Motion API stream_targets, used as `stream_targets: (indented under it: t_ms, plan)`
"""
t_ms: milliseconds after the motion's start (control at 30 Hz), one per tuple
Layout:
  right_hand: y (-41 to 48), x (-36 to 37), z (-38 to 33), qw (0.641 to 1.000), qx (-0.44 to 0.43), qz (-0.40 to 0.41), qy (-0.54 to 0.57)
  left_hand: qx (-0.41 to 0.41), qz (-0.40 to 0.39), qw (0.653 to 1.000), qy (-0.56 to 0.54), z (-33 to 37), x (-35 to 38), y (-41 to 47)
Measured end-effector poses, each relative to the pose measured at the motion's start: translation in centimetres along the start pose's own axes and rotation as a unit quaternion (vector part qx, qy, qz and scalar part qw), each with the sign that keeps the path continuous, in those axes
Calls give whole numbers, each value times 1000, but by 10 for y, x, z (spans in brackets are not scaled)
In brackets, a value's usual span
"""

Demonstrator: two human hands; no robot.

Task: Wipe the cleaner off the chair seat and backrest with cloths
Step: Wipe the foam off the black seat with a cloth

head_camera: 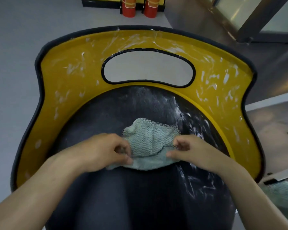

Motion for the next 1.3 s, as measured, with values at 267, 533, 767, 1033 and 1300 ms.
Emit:
stream_targets:
  t_ms: [267, 533, 767, 1033, 1300]
  plan:
    - [1, -9, -3, 999, -23, 46, 13, -19, 126, 992, 24, -2, -17, 2]
    - [21, -33, 6, 968, 57, 244, -24, -30, 318, 946, 57, -8, -30, 8]
    - [3, -22, 3, 996, 8, 93, 9, 5, 214, 976, -30, -13, -21, 11]
    - [-12, 9, 25, 968, 124, -162, -146, -21, -147, 976, -162, -12, 27, -4]
    - [-17, 4, 13, 976, 111, -156, -105, -2, -75, 989, -131, -8, 10, 3]
Point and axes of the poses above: each hand's wrist, its own y-axis towards the middle knuckle, its own x-axis out of the palm, z = x × y, the point moved 6 cm from there along y, towards the middle knuckle, and after that the axes turned 15 degrees about x, right-handed, at the moved point
